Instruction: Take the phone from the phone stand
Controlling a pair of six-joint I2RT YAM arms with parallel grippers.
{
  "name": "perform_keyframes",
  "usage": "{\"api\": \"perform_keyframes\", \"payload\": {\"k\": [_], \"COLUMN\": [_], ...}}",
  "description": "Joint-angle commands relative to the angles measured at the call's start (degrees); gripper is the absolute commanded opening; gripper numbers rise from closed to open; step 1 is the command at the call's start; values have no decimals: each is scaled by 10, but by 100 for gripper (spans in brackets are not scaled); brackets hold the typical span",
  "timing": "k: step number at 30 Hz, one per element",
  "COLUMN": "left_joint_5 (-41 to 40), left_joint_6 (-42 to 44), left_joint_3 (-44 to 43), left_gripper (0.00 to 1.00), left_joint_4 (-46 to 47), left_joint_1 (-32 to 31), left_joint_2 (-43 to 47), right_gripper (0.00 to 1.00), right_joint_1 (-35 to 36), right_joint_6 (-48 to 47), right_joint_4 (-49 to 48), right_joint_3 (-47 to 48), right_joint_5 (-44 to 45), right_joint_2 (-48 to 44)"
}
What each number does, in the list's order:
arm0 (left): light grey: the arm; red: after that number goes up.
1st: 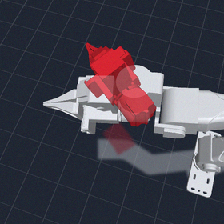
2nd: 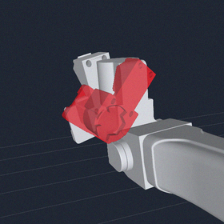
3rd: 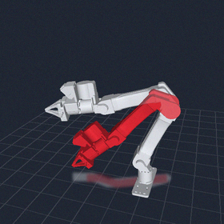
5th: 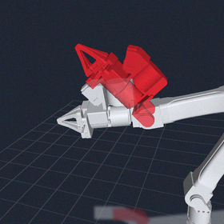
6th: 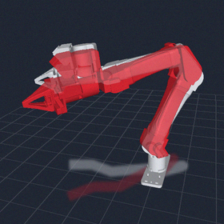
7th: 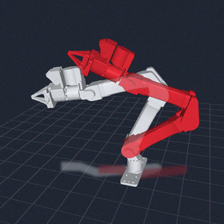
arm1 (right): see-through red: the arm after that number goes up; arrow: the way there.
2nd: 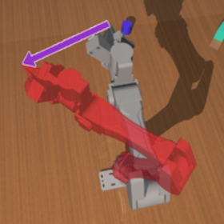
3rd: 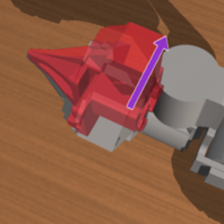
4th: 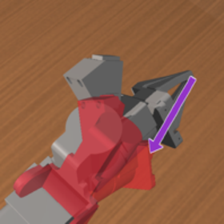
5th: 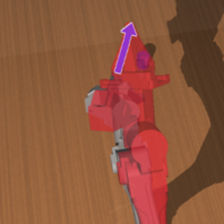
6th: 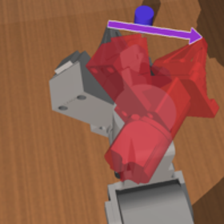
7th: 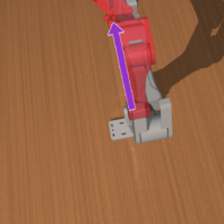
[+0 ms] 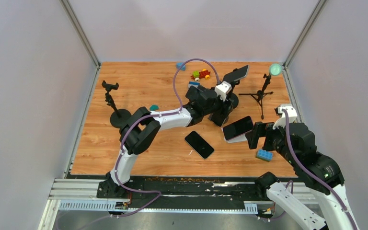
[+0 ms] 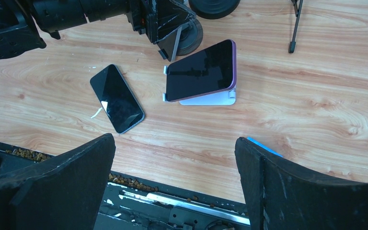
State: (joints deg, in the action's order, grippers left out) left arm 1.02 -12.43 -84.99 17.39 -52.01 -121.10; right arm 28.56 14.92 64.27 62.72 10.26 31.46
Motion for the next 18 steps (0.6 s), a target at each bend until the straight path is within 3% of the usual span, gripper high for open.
{"api": "perform_keyframes", "payload": {"k": [1,18], "left_joint_5": [18,9], "left_joint_6": [-4,-11], "left_joint_3": [-12,2], "left_gripper": [0,0], "left_joint_4": [7,25], "left_joint_1": [-1,-1], "left_joint_2": [38,102], "right_gripper": [97,97], "right_joint_1": [-3,-3], "right_joint_6": [7,8], "right_joint_4": [3,3], "right_joint_3": [-1,-5], "right_joint_5": [-4,-5], "right_joint_2": [1,0]}}
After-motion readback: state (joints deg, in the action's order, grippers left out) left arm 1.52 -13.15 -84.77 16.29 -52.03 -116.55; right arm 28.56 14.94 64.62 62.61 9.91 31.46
